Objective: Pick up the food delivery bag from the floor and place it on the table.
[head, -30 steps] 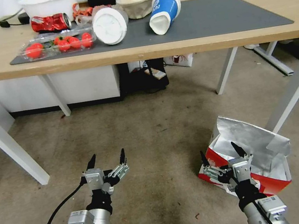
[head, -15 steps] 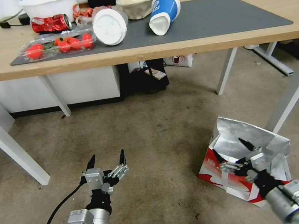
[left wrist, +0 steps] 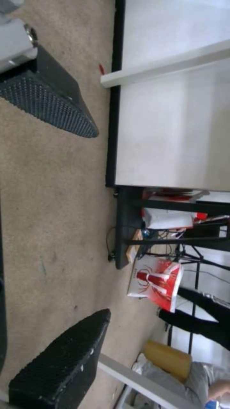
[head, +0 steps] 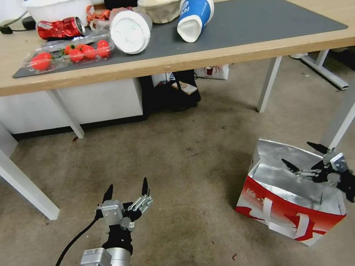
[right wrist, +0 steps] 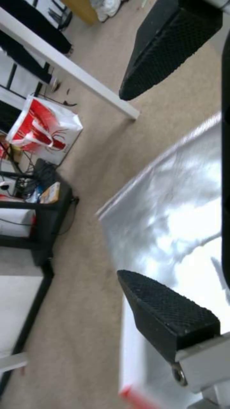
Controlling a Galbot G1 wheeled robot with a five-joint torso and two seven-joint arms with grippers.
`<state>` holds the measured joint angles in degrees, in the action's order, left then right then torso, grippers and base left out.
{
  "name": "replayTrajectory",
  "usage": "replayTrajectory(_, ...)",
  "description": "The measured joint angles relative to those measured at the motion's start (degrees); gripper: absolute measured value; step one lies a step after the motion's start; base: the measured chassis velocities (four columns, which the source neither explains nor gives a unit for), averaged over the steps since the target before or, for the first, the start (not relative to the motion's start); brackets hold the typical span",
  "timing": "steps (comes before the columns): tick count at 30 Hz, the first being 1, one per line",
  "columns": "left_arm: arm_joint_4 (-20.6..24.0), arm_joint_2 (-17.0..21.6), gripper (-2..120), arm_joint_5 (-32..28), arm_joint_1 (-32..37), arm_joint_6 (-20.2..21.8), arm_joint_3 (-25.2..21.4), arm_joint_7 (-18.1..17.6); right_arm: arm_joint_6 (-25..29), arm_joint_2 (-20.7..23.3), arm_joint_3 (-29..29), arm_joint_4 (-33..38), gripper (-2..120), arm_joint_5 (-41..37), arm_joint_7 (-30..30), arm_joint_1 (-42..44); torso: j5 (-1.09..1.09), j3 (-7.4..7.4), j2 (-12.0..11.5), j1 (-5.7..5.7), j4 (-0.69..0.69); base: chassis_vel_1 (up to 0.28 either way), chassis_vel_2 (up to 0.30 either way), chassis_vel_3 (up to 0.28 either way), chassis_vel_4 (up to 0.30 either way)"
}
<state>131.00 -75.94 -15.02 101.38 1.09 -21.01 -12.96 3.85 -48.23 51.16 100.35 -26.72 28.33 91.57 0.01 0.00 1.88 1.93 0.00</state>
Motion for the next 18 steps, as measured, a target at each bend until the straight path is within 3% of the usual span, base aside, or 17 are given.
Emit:
replayTrajectory(9,-0.7,-0.7,100,0.4,-0.1,0.3,0.2,-0.1,2.4,7.4,-3.5,-11.7,100,1.3,5.2,-6.0,-0.02,0.00,0.0,0.00,0.00,0.000,0.000,0.000,0.000)
replayTrajectory(18,-1.6,-1.6,100,1.3,-0.4,0.3,0.5,-0.1,3.6,9.5,-8.0,-21.4,100,3.9,11.3,-11.8,0.00,0.00,0.0,0.00,0.00,0.000,0.000,0.000,0.000)
